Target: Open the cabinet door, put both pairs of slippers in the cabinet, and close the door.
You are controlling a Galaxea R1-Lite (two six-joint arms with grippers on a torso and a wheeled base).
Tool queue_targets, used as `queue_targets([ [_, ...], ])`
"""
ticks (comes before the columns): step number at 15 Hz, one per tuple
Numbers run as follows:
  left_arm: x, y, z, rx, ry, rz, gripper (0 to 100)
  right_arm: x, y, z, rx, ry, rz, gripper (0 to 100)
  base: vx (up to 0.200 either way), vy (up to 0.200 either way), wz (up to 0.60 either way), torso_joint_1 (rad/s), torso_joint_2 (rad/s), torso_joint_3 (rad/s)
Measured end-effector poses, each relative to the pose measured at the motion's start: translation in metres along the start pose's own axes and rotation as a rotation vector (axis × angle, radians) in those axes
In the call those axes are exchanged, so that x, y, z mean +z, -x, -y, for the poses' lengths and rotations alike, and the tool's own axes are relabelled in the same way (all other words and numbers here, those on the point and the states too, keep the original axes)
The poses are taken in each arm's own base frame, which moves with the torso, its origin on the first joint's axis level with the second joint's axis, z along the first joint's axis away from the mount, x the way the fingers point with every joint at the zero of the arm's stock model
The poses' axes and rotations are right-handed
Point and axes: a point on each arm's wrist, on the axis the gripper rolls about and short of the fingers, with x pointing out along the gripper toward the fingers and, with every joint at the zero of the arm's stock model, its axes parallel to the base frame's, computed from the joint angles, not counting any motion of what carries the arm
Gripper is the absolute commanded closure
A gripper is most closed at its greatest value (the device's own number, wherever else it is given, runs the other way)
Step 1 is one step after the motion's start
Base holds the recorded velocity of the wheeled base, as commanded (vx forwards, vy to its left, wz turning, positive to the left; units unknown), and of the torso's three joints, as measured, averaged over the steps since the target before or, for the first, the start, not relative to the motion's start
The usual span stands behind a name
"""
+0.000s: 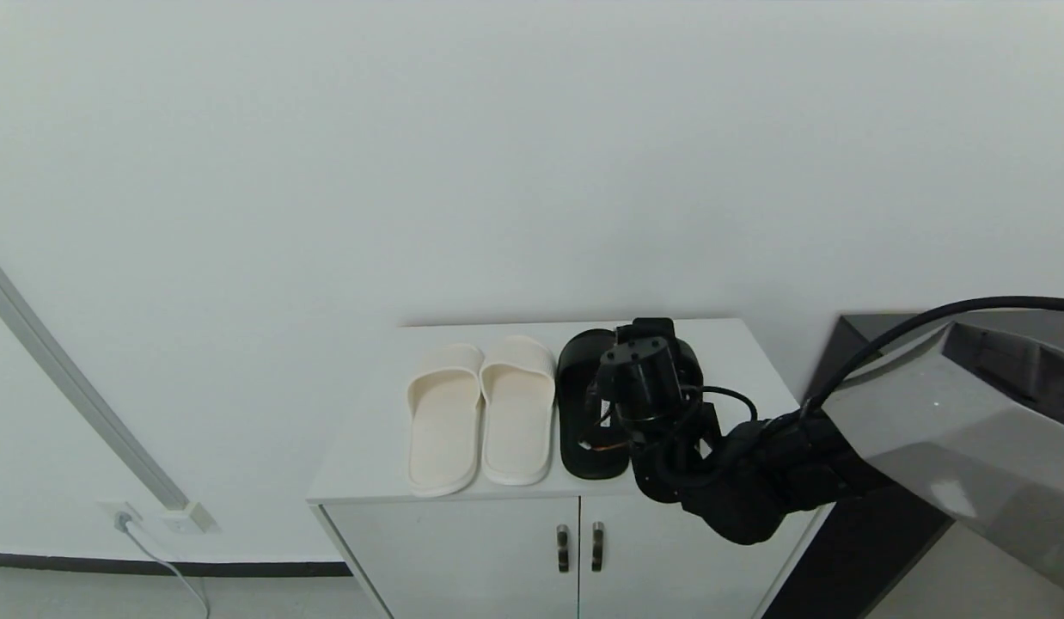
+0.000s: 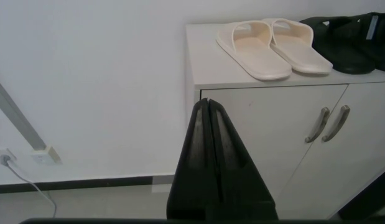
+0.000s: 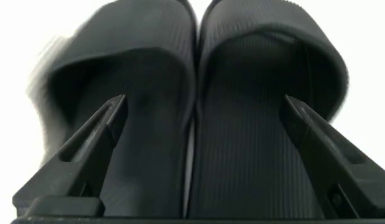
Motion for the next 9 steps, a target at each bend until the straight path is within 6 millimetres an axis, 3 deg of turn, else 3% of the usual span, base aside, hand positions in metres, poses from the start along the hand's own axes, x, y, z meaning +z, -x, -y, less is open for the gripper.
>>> queue_targets([
  [7, 0.0, 0.0, 0.0, 0.0, 0.001, 0.0, 100, 0.005, -0.055, -0.006, -0.056, 0.014, 0.061, 0, 0.0, 0.0, 0.0, 0.0, 0.0, 0.0],
  [8, 0.0, 0.0, 0.0, 0.0, 0.001, 0.0, 100, 0.004, -0.062, -0.006, -0.063, 0.012, 0.063, 100, 0.0, 0.0, 0.0, 0.0, 0.0, 0.0],
  [9, 0.0, 0.0, 0.0, 0.0, 0.001, 0.0, 100, 0.002, -0.065, -0.006, -0.067, 0.01, 0.065, 100, 0.0, 0.0, 0.0, 0.0, 0.0, 0.0],
])
